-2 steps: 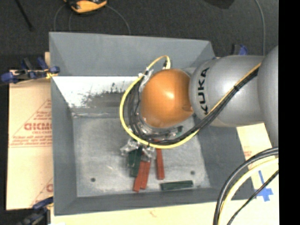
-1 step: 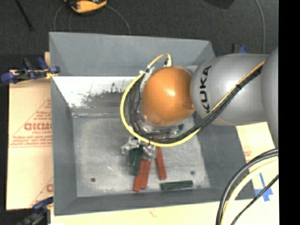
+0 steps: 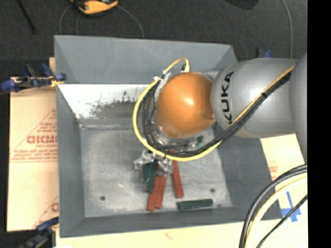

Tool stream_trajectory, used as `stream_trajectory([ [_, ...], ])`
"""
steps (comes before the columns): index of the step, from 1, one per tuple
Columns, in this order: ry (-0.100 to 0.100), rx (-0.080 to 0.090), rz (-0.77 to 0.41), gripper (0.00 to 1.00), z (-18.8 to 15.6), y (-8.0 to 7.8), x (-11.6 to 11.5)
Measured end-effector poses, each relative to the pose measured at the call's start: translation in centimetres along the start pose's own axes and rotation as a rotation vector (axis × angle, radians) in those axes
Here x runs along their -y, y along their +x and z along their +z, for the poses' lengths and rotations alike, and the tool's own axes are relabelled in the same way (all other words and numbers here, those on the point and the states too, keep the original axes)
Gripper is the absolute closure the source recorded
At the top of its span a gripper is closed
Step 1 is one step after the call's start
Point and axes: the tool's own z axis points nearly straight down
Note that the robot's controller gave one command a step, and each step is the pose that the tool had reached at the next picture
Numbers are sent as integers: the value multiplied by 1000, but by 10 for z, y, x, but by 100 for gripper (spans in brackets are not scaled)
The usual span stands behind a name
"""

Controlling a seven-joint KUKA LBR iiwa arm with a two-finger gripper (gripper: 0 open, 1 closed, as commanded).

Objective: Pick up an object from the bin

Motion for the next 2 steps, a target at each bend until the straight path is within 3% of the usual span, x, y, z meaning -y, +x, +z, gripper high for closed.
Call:
stream_trajectory([
  [2, -3, -2, 3, 100, -12, 1, 0],
])
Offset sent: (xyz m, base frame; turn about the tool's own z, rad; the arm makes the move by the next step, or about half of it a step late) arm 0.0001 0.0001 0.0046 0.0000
